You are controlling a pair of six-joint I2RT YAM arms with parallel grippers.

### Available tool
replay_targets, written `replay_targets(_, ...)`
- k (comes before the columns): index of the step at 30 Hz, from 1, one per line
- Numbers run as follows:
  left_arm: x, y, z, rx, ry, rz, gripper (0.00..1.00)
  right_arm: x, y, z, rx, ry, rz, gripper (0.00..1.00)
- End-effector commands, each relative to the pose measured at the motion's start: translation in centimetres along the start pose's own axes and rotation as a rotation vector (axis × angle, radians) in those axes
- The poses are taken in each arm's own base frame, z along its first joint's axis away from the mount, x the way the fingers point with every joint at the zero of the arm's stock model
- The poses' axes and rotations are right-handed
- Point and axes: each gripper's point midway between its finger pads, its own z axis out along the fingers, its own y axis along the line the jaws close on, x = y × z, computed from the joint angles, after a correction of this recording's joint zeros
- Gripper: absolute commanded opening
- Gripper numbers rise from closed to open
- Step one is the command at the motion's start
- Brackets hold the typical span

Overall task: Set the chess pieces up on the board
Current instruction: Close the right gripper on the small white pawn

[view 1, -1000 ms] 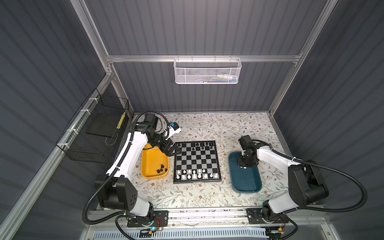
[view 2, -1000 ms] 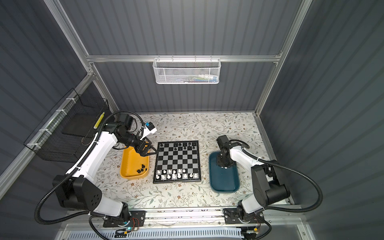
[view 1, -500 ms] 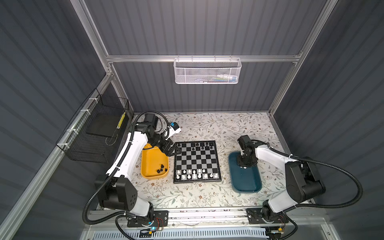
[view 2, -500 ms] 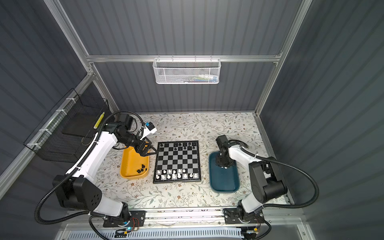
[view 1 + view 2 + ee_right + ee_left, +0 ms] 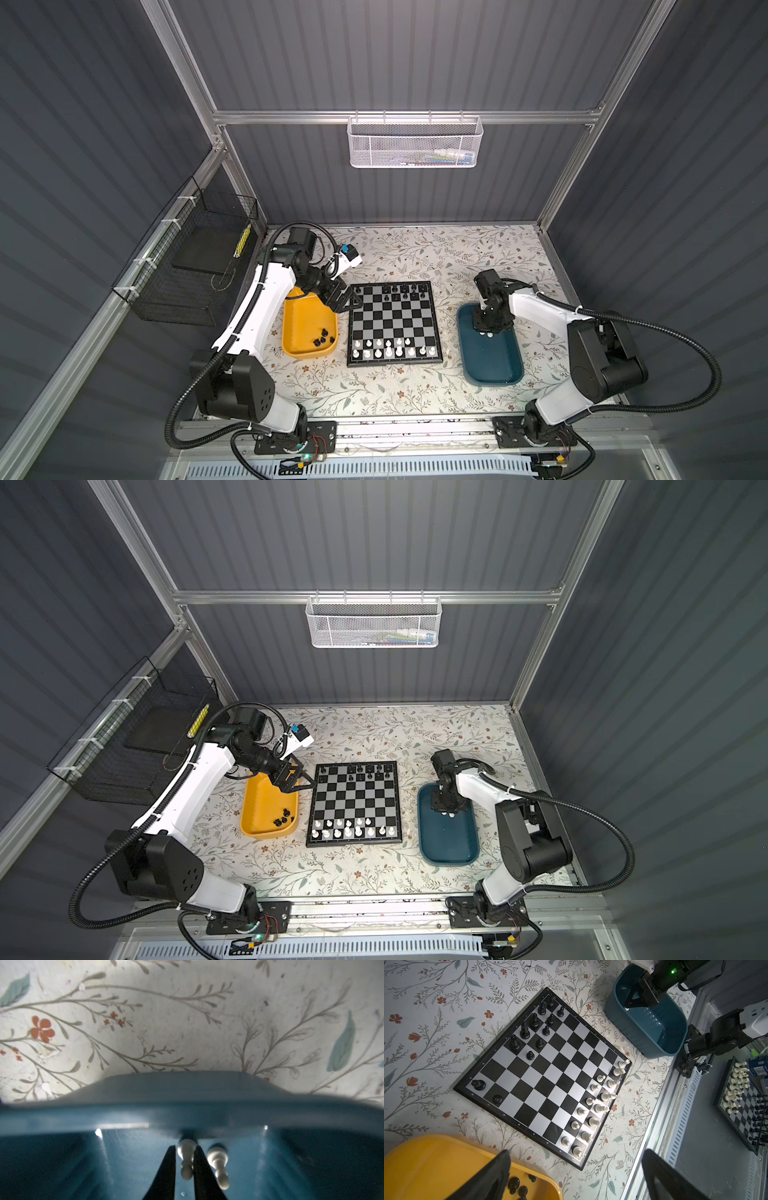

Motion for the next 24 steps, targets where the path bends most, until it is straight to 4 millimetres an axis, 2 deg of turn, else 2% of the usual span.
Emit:
replay_targets(1,-0.03,-0.50,-0.28,0.009,0.009,0.004,0.99,-0.29,0.00,-0.12,0.002,0.003,-0.008,0.22)
replay_targets(24,-0.07,-0.55,-0.38,0.006,0.007,0.005,1.00,-0.33,0.18,-0.03,-0.004,0.010,-0.007,0.15)
